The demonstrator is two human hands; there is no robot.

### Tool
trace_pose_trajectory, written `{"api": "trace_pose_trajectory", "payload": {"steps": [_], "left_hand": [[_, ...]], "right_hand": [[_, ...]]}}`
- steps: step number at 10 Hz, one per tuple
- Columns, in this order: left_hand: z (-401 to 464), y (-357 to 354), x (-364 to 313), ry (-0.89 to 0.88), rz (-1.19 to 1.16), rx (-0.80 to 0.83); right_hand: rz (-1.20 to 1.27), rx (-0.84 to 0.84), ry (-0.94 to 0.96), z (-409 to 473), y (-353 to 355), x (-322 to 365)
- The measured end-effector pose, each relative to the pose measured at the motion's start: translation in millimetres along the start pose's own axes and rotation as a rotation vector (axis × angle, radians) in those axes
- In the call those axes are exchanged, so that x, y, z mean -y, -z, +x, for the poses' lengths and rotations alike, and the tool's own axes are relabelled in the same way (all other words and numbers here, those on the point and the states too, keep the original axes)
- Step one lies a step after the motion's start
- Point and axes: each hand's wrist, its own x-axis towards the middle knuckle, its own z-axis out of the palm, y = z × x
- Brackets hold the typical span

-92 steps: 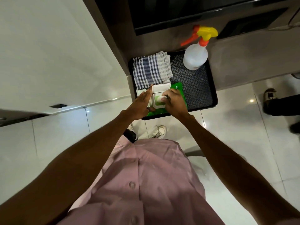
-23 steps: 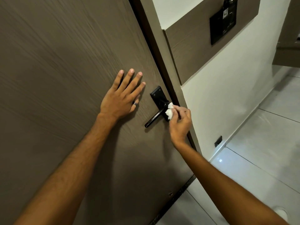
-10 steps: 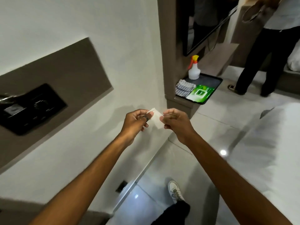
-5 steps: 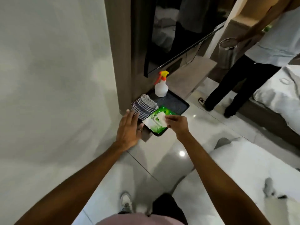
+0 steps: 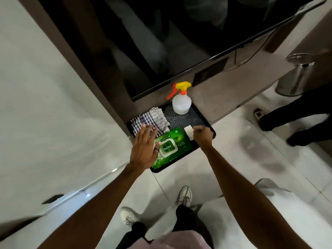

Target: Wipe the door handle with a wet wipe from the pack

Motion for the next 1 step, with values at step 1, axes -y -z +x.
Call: {"api": "trace_pose_trajectory", "payload": {"steps": [1], "left_hand": [[-6.2,3.8,-10.6,0.029,0.022,-0.041]], "right_hand": [[-0.117,-0.045,0.054,2.3,2.9,-7.1]]}}
